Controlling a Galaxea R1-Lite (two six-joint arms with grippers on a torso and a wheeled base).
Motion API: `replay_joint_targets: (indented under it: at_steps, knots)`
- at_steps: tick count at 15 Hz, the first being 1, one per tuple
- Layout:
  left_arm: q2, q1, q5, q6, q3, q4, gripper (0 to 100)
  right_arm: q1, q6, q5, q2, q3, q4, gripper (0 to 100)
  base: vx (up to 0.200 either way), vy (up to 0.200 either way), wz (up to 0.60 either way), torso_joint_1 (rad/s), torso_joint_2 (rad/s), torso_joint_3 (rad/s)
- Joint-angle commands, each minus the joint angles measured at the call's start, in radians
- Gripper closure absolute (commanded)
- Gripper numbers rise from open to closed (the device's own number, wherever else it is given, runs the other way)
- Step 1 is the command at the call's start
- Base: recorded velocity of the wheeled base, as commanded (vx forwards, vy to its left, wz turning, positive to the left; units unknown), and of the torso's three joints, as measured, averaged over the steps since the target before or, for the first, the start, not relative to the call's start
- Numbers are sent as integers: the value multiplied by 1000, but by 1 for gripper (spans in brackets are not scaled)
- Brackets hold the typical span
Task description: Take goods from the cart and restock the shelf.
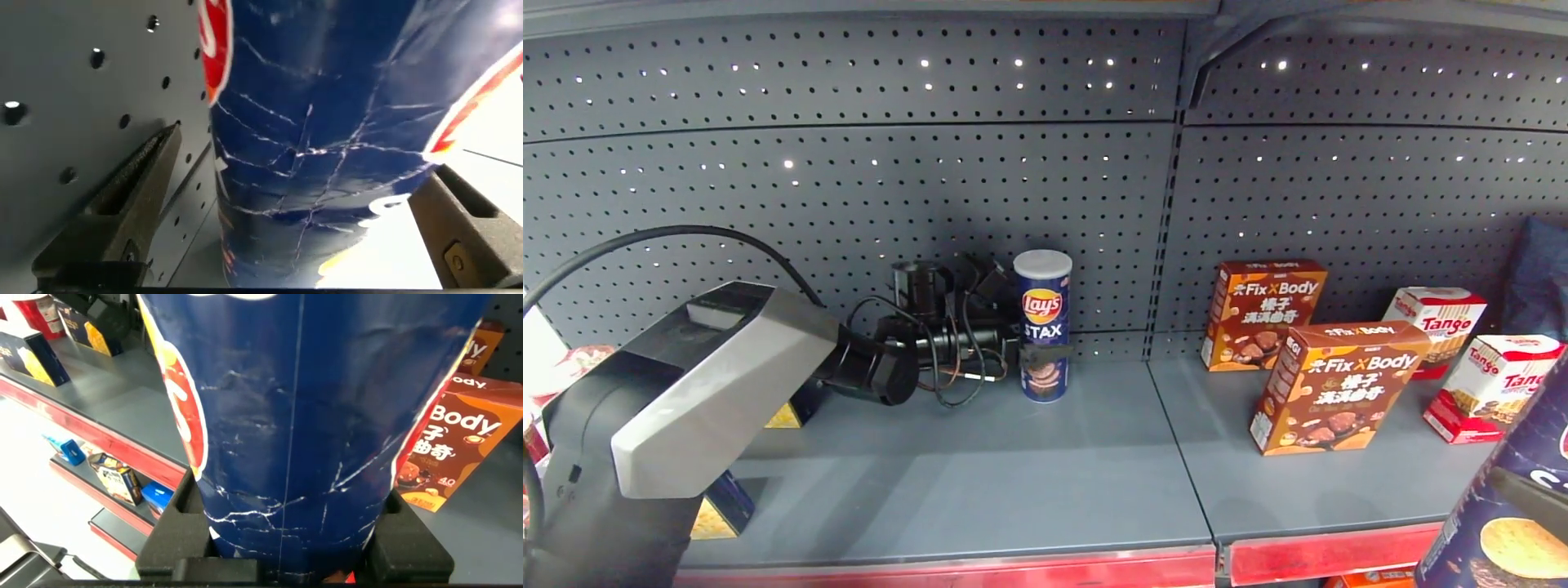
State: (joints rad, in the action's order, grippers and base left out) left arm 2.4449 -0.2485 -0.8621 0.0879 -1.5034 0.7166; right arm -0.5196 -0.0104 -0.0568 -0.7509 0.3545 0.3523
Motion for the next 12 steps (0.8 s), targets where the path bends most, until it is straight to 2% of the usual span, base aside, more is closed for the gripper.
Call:
replay_joint_targets:
  at_steps: [1,5,6,12]
  knots:
    - [26,0,6,0,-11,1,0,0,0,-1,-1,0,0,100,0,0,0,0,0,0]
    - [34,0,8,3,-12,3,0,0,0,-1,-1,0,0,100,0,0,0,0,0,0]
    - [34,-2,8,1,-17,3,100,0,0,-1,-1,-2,0,100,0,0,0,0,0,0]
    - [16,-15,14,6,-11,7,100,1,1,-1,1,-9,0,100,0,0,0,0,0,0]
